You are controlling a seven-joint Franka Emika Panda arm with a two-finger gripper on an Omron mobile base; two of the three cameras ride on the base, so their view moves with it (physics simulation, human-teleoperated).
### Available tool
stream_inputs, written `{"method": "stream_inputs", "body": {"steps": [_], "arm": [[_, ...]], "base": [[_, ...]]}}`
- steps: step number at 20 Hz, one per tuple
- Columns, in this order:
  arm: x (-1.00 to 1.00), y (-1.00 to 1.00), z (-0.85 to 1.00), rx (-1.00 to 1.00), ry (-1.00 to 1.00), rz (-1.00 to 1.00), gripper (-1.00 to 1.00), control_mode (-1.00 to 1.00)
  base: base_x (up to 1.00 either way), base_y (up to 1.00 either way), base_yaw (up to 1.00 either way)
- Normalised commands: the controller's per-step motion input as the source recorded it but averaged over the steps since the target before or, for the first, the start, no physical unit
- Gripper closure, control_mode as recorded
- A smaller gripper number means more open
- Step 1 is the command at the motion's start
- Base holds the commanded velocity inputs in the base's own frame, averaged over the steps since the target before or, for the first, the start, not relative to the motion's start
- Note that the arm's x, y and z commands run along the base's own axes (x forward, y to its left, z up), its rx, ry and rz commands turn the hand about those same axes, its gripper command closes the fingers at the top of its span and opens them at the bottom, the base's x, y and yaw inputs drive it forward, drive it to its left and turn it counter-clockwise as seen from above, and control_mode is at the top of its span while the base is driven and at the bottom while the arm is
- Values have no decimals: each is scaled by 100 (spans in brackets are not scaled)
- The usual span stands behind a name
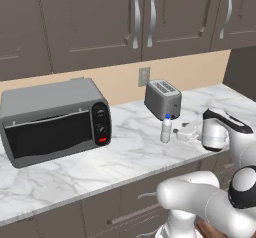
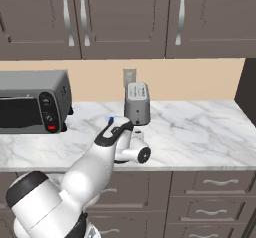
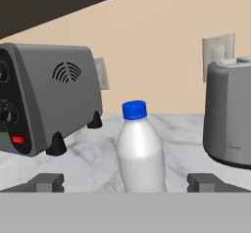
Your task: Take the bottled waters from the counter and place them in the freezer to freeze. Close the freezer door after placing the bottles.
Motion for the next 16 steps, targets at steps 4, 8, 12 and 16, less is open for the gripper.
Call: {"method": "stream_inputs", "body": {"steps": [4, 8, 12, 16], "arm": [[15, 4, -7, 0, 0, 0, -100, -100], [17, 0, -11, 0, 0, 0, -100, -100], [8, 0, -12, 0, 0, 0, -100, -100], [1, 8, -5, 0, 0, 0, -100, -100]], "base": [[0, 0, 0], [0, 0, 0], [0, 0, 0], [0, 0, 0]]}}
